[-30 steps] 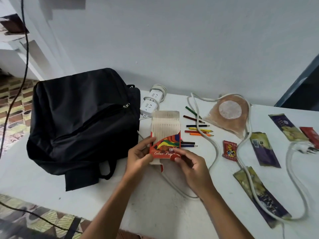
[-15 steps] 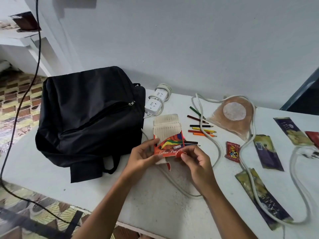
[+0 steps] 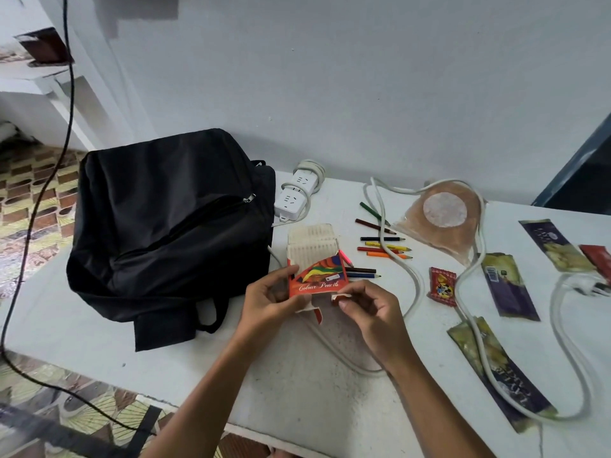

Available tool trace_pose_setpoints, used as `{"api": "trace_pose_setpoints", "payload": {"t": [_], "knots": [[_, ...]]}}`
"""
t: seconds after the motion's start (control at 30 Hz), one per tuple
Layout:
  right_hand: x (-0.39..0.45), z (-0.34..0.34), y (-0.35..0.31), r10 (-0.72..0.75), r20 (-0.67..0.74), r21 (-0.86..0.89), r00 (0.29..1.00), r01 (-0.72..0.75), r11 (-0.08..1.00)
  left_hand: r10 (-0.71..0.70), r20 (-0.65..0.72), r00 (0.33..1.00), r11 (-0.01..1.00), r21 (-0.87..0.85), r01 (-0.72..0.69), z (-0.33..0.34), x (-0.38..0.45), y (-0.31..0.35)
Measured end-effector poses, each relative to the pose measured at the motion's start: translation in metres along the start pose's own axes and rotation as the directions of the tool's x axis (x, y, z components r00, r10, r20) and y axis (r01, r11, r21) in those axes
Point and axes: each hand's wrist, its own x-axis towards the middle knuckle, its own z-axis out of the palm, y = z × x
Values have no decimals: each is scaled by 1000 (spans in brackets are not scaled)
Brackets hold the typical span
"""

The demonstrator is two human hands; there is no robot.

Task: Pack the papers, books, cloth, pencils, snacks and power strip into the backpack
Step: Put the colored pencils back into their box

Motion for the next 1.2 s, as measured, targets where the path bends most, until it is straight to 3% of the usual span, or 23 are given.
{"api": "trace_pose_setpoints", "payload": {"t": [0.2,0.57,0.97,1.2], "knots": [[0,0,-1,2,-24,-13,1000,-2,1000,24,-76,997,999,-29,-27,3,-1,1],[-1,-1,-2,14,-37,-12,999,-14,1000,56,-68,996,998,-19,-57,4,-3,0],[1,-1,0,6,-29,0,1000,-6,1000,137,-34,990,982,136,-131,2,-4,-7],[1,-1,0,-4,-20,-35,1000,3,999,182,-63,981,980,94,-175,8,-6,-6]]}}
